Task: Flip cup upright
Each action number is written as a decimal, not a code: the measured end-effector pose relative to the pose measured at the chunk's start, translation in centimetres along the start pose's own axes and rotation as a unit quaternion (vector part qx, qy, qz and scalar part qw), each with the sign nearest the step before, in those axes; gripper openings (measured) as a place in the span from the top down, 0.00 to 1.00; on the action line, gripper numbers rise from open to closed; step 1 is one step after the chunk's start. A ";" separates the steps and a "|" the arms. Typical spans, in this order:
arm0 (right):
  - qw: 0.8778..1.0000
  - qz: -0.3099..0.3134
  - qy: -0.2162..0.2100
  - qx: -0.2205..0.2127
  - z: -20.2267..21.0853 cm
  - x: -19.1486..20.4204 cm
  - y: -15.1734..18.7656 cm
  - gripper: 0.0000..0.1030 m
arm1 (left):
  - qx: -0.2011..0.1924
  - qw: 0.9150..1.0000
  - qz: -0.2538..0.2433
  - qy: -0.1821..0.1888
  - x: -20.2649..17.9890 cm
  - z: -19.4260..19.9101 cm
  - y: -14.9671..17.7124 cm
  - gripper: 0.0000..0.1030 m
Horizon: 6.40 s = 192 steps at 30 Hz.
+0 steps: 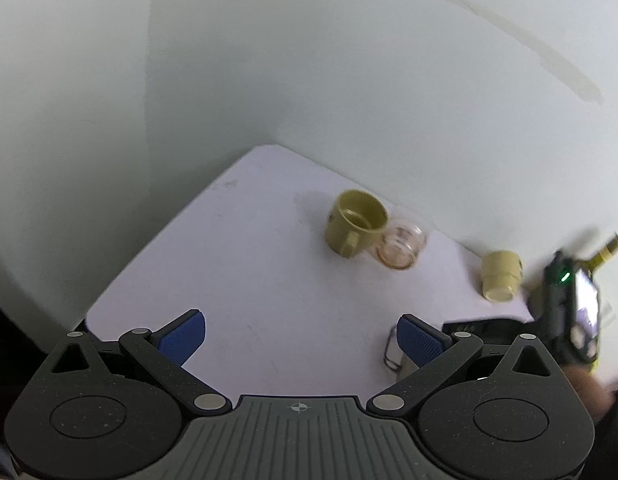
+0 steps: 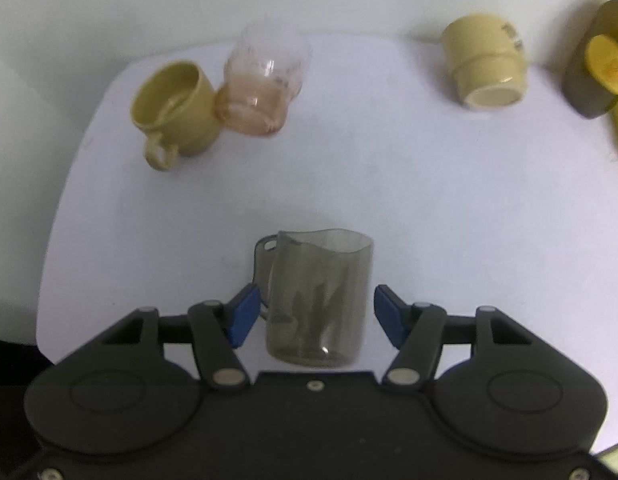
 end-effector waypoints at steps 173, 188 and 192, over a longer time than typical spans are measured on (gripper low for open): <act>0.987 0.089 0.037 -0.131 18.7 1.8 6.7 0.00 | 0.021 0.992 -0.123 0.017 -3.6 1.9 1.5 0.00; 0.987 0.086 0.028 -0.129 18.8 1.9 7.0 0.00 | 0.020 0.992 -0.125 0.007 -3.6 2.4 1.5 0.00; 0.988 0.086 0.027 -0.129 18.8 2.2 7.1 0.00 | 0.019 0.992 -0.124 0.003 -3.5 2.5 1.7 0.00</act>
Point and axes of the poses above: each gripper's, at about its wrist camera, not at the fingertips, and z roughly against the way its jaws point, x to its left, y to its underside, the point moved 2 cm from there along -z, roughly the way its jaws point, and after that the axes turned 8 degrees about -x, right-handed, at the moved point
